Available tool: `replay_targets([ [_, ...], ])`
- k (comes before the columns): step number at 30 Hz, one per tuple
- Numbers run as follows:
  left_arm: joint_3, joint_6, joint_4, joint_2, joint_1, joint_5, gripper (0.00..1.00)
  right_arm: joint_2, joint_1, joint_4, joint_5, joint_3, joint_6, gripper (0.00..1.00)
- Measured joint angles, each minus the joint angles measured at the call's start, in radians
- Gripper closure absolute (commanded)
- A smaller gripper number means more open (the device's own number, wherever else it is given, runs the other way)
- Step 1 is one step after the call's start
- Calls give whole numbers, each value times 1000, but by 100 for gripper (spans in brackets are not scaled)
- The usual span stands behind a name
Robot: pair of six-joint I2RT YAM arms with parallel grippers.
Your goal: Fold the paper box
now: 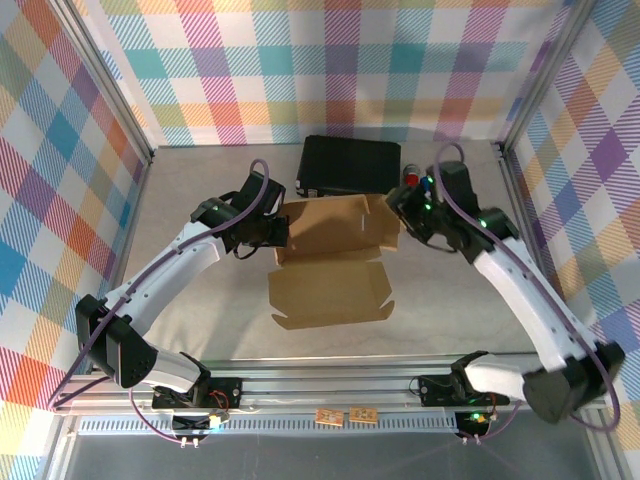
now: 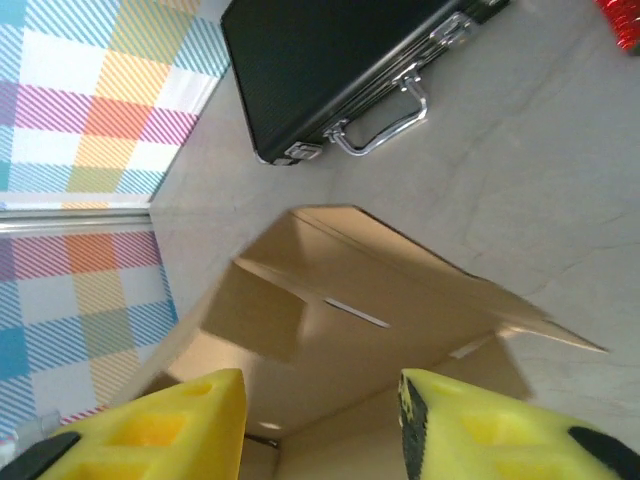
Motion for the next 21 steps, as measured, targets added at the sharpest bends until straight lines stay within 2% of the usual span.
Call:
replay_targets([
  [4, 10, 0, -2, 0, 0, -1, 100, -95, 9, 18, -15, -156, -65, 63],
  [8, 27, 3, -5, 0, 0, -1, 100, -40, 22, 29, -24, -236, -109, 60],
  [16, 35, 4, -5, 0, 0, 0, 100, 105, 43, 76, -27, -226, -175, 62],
  [21, 35, 4, -5, 0, 0, 0, 100, 156, 44, 109, -31, -204, -193, 72],
])
